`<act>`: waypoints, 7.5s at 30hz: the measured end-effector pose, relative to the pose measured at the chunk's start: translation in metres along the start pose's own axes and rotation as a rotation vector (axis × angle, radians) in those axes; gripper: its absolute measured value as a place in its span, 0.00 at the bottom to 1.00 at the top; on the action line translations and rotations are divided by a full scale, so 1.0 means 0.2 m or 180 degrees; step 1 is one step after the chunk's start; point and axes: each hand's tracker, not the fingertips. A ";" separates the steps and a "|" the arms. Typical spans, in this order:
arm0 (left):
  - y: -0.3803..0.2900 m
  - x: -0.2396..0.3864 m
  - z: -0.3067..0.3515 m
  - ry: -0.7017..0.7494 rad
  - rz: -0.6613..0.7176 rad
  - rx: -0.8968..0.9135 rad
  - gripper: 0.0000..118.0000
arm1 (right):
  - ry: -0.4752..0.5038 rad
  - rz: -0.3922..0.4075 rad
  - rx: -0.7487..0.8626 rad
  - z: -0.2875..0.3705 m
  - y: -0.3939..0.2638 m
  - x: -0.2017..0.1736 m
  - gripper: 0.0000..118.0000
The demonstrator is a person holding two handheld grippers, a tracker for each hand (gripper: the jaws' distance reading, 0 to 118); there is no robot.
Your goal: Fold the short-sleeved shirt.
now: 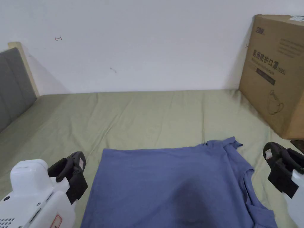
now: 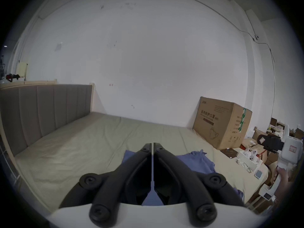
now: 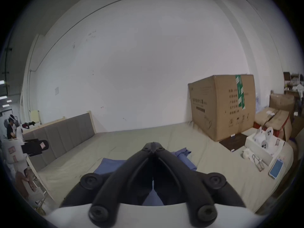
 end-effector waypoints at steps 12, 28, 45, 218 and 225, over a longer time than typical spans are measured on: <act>-0.24 -0.33 -0.23 0.0139 0.0279 -0.3364 0.01 | 0.0321 -0.0149 -0.0880 0.02 -0.11 0.11 0.00; -0.79 -0.29 -0.33 0.0181 -0.0609 -0.3571 0.08 | 0.0243 -0.0238 -0.1432 0.02 -0.25 0.18 0.00; -0.63 -0.25 -0.15 0.0062 -0.0234 -0.3114 0.07 | -0.0712 -0.0182 -0.3876 -0.17 -0.88 0.73 0.97; -0.47 -0.70 -1.37 0.0294 0.0089 -0.3028 1.00 | 0.0370 -0.1122 -0.2076 -0.70 -0.22 0.29 0.02; -0.80 -0.72 -1.49 0.0511 -0.0353 -0.3521 0.83 | 0.0338 -0.1119 -0.2258 -0.76 -0.30 0.37 0.02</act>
